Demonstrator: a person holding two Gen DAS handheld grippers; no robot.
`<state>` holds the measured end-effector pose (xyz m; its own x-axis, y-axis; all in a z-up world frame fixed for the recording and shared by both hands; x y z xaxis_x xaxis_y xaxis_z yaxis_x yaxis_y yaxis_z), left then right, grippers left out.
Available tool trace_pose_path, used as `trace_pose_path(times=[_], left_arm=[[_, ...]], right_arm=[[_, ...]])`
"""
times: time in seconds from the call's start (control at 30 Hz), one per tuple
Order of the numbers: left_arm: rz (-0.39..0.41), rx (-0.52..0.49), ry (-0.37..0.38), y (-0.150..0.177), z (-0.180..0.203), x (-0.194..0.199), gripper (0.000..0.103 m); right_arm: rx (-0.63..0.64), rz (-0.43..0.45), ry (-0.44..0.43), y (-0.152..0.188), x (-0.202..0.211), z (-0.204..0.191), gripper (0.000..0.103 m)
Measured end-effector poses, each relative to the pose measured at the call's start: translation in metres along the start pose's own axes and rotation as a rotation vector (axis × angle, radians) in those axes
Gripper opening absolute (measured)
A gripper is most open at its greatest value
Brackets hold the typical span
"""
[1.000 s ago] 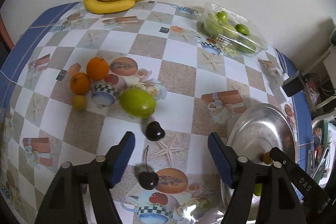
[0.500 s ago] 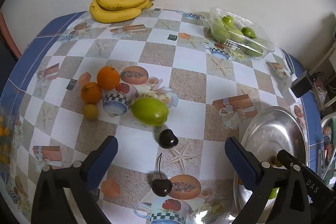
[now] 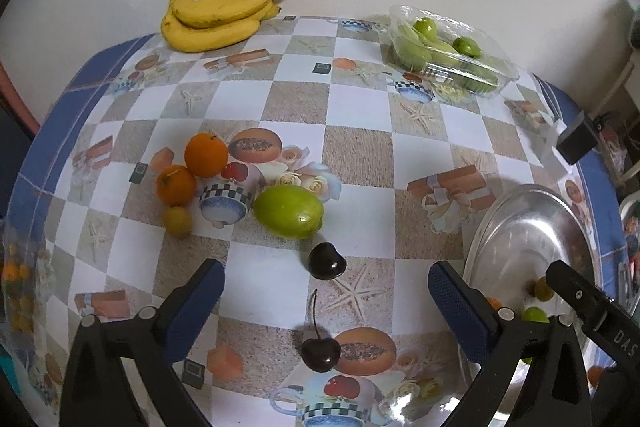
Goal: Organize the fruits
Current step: 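Withdraw both tools from the bowl back toward the fruit cluster, then lower right tool onto the dark cherry and close its fingers around it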
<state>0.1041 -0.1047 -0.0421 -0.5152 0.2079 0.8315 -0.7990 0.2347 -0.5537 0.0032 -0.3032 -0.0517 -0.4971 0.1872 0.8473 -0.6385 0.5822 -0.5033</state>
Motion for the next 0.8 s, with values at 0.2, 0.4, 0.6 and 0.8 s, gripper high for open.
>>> trace_pose_path(times=[0.2,0.4,0.6,0.8], left_arm=[[0.005,-0.049,-0.017,-0.001,-0.003,0.003,0.103],[0.006,-0.086,-0.031,-0.001,-0.012,0.007,0.103],[-0.01,-0.088,-0.051,0.001,-0.032,0.005,0.103],[-0.008,-0.035,-0.082,-0.001,-0.061,0.007,0.103]], right_arm=[[0.014,-0.008,-0.002,0.002,-0.002,-0.004,0.103],[0.03,-0.02,-0.015,0.005,-0.003,-0.013,0.103],[0.051,-0.037,-0.03,0.009,-0.004,-0.025,0.103],[0.105,-0.042,-0.057,0.014,-0.002,-0.047,0.103]])
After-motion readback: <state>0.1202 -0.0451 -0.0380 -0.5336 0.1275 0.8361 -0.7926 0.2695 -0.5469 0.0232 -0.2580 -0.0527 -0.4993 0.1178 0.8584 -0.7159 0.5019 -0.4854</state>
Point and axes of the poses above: each gripper's, at about its wrist camera, not at the fingertips, and x roughly against the way its jaws point, z to its right, y to its underside, the point moved 5 cm from there along -x, roughly the way its jaws point, and after that the axes turned 8 degrees about z, right-handed, at the moved point
